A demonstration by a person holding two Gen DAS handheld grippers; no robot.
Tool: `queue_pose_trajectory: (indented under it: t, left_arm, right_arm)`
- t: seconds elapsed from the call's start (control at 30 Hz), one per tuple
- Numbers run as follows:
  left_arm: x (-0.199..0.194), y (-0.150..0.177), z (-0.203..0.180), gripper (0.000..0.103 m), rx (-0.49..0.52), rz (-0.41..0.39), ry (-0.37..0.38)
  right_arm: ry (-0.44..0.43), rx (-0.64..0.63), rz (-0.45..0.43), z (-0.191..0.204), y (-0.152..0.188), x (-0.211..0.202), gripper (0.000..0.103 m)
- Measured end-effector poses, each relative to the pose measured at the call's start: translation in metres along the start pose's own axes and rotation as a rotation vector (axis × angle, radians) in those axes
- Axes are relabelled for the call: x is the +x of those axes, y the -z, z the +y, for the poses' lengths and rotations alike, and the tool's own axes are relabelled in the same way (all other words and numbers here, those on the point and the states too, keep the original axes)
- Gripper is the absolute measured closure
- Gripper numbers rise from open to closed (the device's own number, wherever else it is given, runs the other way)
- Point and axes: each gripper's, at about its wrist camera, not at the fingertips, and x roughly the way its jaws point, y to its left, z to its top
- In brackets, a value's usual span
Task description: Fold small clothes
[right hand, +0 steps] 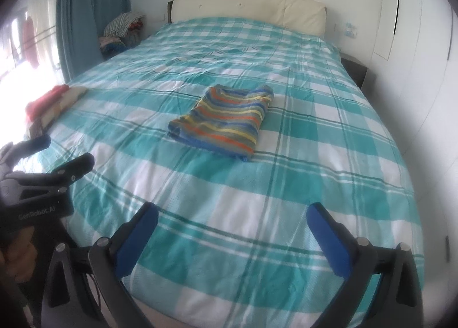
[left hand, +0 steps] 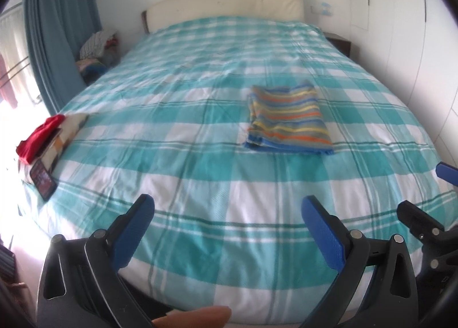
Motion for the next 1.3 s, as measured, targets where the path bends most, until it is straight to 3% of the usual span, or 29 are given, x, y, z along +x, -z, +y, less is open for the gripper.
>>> queue_pose_trajectory:
  t: [0.33,0.67,1.3]
  left_arm:
    - [-0.007,0.003,-0.005,0.0,-0.008,0.012,0.007]
    - [-0.007,0.006,-0.016,0.0,-0.013,0.031,0.004]
    - [-0.012,-0.005,-0.027,0.0,0.018,0.016,0.003]
  right_arm:
    - [-0.002,0.066,-0.028,-0.001,0.001,-0.016,0.001]
    - [0.073,0.069,-0.029,-0.003,-0.002,-0.018,0.001]
    - [0.108,0.049,-0.02,-0.006,-0.001,-0.019,0.001]
